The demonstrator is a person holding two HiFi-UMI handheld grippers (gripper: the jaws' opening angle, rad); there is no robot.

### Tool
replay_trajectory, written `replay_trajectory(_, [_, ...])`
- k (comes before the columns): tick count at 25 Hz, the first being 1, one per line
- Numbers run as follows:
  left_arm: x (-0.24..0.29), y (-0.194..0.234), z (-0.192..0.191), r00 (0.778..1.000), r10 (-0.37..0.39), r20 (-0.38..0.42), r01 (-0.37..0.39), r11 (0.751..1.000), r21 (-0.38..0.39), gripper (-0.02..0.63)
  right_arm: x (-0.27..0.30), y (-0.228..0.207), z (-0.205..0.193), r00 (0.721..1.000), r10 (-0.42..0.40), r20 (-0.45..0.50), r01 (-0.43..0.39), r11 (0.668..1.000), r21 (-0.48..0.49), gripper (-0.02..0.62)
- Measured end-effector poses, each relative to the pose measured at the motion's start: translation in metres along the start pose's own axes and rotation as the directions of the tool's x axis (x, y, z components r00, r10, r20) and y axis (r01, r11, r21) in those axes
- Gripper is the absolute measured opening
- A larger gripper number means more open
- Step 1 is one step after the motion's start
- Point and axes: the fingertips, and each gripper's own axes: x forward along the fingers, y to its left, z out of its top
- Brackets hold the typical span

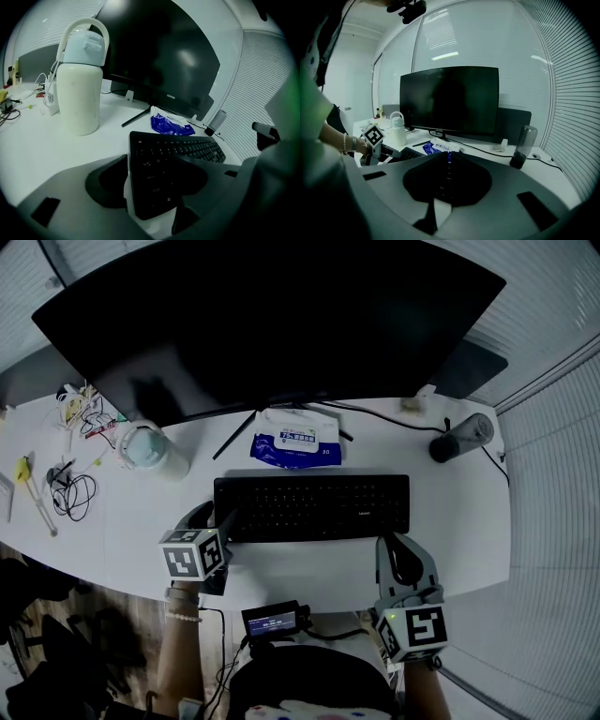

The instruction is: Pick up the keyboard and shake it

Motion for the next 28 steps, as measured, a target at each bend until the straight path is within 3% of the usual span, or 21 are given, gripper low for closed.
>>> replay_trajectory(4, [0.004, 0.000, -0.003, 1.000, -0.010, -0.018, 0.010, 1.000, -0.020, 0.265, 0.002, -0.004, -0.003, 1.000, -0.003, -0.013, 0.003, 1.000, 0.000, 0.044])
replay_trajectory(10, [0.007, 0.002, -0.006, 0.999, -0.053, -0.006, 0.052, 0.991, -0.125, 0.265, 0.006, -0.010, -0.009, 1.000, -0.003, -0.026, 0.003, 1.000, 0.001, 0.044])
replay_trajectory(17, [0.005, 0.002, -0.007, 0.999, -0.051, 0.000, 0.051, 0.993, -0.105, 0.259, 0.005, -0.021, -0.026, 0.998, -0.001, -0.068, 0.000, 1.000, -0.023, 0.044])
replay_trajectory(28, [-0.016, -0.005, 0.012, 0.999, -0.004, 0.043, 0.006, 0.999, -0.052, 0.238, 0.014, -0.056, -0.064, 0.986, -0.030, -0.163, 0.037, 0.999, 0.038, 0.044])
